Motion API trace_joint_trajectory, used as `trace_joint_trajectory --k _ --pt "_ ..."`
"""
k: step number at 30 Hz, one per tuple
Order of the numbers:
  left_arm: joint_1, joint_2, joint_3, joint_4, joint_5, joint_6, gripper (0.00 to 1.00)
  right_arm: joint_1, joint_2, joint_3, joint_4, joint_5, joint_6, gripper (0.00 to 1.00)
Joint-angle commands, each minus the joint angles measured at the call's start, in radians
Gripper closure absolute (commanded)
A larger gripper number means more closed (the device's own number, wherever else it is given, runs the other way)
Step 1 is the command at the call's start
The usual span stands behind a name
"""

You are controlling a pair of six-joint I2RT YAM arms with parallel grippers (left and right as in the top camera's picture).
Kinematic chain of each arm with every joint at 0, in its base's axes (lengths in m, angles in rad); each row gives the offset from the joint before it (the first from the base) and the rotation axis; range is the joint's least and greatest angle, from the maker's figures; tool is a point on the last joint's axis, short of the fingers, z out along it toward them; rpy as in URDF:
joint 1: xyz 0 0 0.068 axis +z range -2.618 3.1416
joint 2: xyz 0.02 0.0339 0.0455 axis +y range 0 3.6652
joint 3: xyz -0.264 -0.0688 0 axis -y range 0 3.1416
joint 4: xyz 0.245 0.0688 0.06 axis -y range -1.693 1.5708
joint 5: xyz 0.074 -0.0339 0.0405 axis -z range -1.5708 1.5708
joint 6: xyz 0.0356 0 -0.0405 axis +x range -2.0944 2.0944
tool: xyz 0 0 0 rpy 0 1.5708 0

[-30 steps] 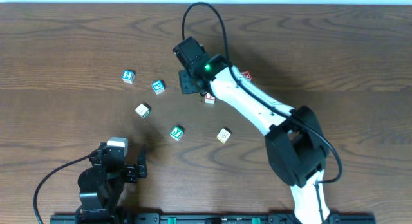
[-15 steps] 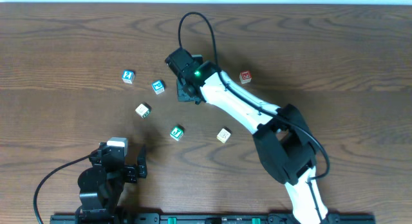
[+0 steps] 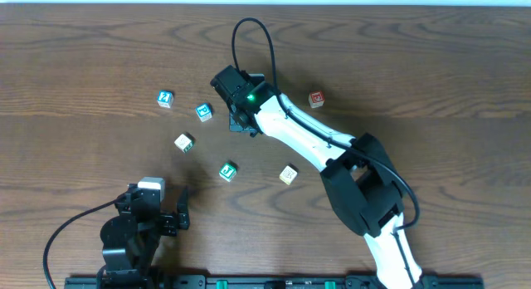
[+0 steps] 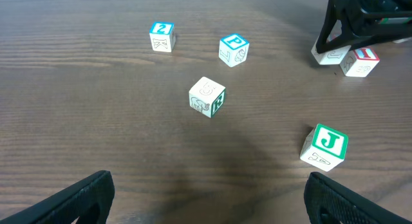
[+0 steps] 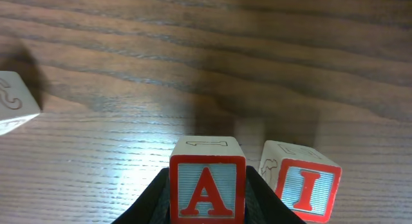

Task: Spell out Ai2
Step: 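Carry the 'A' block and place it left of the 'I' block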

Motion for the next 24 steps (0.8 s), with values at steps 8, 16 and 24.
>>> trace_joint_trajectory --k 8,16,24 --pt "0.007 -0.006 -0.012 0.003 0.0 0.021 0.05 0.007 0.035 0.018 -0.017 0.002 0.035 0.87" --pt "0.007 -0.006 -0.012 0.003 0.0 0.021 0.05 0.007 0.042 0.019 -0.022 -0.006 0.035 0.69" --pt "0.007 -0.006 -0.012 0.003 0.0 0.021 0.05 0.007 0.042 0.018 -0.025 -0.006 0.035 0.59"
